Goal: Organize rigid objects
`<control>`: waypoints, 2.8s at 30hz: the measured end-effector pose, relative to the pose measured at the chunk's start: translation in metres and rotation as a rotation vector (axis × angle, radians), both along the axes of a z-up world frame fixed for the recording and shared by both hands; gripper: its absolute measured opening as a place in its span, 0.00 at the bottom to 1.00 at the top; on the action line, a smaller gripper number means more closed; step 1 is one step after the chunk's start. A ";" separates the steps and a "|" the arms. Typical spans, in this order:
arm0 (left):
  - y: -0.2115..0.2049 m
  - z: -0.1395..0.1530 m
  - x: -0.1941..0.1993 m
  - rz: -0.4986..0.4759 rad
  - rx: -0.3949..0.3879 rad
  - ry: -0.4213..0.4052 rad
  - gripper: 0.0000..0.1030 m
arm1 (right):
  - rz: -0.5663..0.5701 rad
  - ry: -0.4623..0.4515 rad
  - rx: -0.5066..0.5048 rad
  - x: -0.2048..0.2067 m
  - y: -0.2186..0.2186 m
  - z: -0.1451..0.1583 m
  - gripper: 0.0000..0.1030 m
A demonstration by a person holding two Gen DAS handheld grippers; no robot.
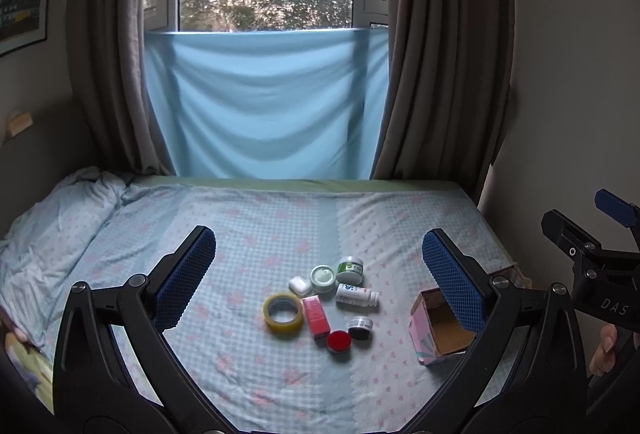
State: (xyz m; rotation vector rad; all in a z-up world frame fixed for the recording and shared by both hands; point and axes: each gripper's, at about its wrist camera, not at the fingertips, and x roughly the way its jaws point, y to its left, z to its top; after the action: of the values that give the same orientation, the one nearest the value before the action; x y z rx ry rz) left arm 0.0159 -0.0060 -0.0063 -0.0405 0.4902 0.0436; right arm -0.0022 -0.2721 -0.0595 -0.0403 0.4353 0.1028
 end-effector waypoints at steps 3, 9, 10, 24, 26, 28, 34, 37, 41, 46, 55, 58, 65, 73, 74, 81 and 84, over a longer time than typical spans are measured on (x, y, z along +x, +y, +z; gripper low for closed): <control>0.000 0.000 0.000 -0.001 -0.001 0.000 1.00 | -0.001 -0.005 -0.001 -0.001 0.001 0.001 1.00; -0.001 0.001 -0.002 -0.004 0.009 -0.009 1.00 | -0.012 0.003 0.004 -0.001 0.001 0.001 1.00; -0.001 0.001 -0.002 -0.004 0.010 -0.010 1.00 | -0.013 0.003 0.006 -0.001 0.001 0.001 1.00; -0.001 0.002 0.001 -0.018 0.006 -0.008 1.00 | -0.026 -0.005 0.016 -0.001 0.000 0.000 1.00; -0.001 0.002 0.002 -0.020 0.007 -0.006 1.00 | -0.029 -0.002 0.016 0.000 0.000 0.000 1.00; -0.001 0.002 0.002 -0.021 0.009 -0.004 1.00 | -0.029 0.000 0.018 0.000 0.000 0.000 1.00; 0.001 0.002 0.004 -0.021 0.006 0.001 1.00 | -0.033 -0.001 0.016 -0.001 0.001 0.000 1.00; 0.001 0.002 0.006 -0.020 0.005 0.002 1.00 | -0.031 0.010 0.017 0.001 0.002 -0.001 1.00; 0.000 0.000 0.008 -0.023 0.002 0.009 1.00 | -0.033 0.017 0.016 0.002 0.002 -0.002 1.00; -0.001 -0.003 0.013 -0.028 -0.002 0.025 1.00 | -0.034 0.030 0.018 0.008 0.001 -0.002 1.00; 0.004 -0.016 0.029 -0.024 -0.009 0.087 1.00 | -0.027 0.082 0.024 0.024 0.003 -0.010 1.00; 0.007 -0.023 0.036 -0.019 -0.011 0.113 1.00 | -0.025 0.104 0.031 0.032 0.005 -0.016 1.00; 0.025 -0.060 0.065 0.003 -0.016 0.220 1.00 | -0.002 0.186 0.043 0.072 0.011 -0.038 1.00; 0.058 -0.153 0.119 0.042 -0.027 0.391 1.00 | 0.066 0.366 0.086 0.163 0.026 -0.103 1.00; 0.062 -0.172 0.128 0.041 -0.016 0.415 1.00 | 0.075 0.386 0.088 0.173 0.028 -0.112 1.00; 0.076 -0.290 0.176 0.002 0.074 0.560 1.00 | 0.152 0.600 0.149 0.265 0.047 -0.199 1.00; 0.080 -0.333 0.191 -0.027 0.088 0.614 1.00 | 0.155 0.685 0.173 0.304 0.055 -0.233 1.00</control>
State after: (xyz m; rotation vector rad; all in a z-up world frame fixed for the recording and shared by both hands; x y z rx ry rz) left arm 0.2066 0.0739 -0.3396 0.0687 1.1022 0.0513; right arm 0.3020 -0.2169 -0.2929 0.1363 1.1062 0.3100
